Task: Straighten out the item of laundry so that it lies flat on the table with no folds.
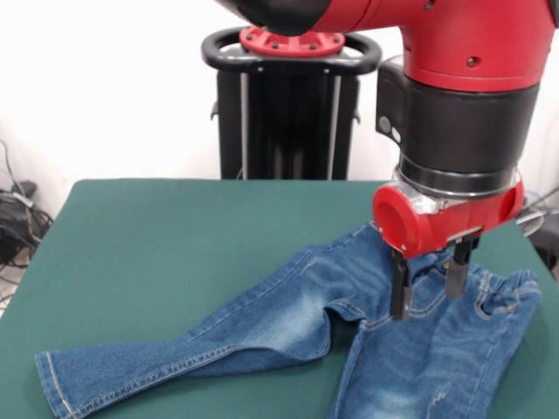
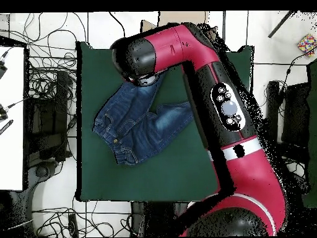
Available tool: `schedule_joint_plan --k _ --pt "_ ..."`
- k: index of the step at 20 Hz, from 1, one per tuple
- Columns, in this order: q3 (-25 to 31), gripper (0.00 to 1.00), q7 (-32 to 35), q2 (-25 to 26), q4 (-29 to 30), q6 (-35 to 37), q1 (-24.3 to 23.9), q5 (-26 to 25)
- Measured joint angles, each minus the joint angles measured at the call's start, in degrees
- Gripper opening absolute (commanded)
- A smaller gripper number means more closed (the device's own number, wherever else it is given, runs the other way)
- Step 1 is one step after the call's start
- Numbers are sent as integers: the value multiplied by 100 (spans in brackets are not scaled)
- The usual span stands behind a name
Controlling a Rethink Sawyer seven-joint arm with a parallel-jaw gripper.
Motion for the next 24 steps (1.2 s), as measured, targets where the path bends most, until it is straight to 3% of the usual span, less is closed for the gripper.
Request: schedule_joint_plan --k 10,24 --pt "-404 100 0 -620 811 -262 5 667" --pt "-1112 100 1 -815 1213 -1192 314 859"
